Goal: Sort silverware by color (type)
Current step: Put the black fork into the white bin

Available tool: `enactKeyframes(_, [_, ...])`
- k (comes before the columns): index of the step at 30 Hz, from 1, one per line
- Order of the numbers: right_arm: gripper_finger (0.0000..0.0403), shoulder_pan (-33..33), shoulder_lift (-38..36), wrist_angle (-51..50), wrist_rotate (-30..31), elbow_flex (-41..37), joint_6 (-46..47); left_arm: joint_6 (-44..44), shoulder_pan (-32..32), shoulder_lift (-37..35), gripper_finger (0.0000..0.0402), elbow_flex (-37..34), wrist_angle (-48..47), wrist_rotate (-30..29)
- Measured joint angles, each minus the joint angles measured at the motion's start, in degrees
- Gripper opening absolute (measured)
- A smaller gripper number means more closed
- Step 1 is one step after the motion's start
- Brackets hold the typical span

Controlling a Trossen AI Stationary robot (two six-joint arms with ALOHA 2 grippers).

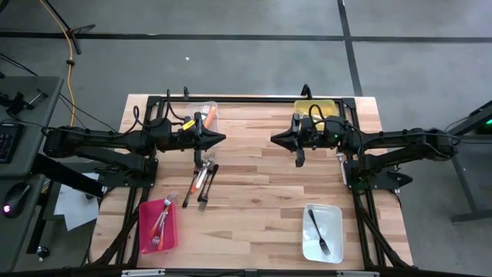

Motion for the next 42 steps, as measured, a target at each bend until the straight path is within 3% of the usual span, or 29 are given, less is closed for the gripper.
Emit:
enactKeyframes(16, [0.0001, 0.02, 0.00, 0.00, -1.03, 0.00, 0.17, 0.02, 0.00, 0.00, 0.0008, 0.00, -0.09, -0.12])
enactKeyframes(32, [0.0000, 0.02, -0.01, 0.00, -1.03, 0.00, 0.82, 1.03, 0.00, -0.02, 0.0192, 0.02, -1.97, -3.44])
enactKeyframes(42, [0.0000, 0.02, -0.02, 0.00, -1.03, 0.00, 0.81, -1.50, 0.03, -0.14, 0.0225, 0.56, -3.42, -4.35])
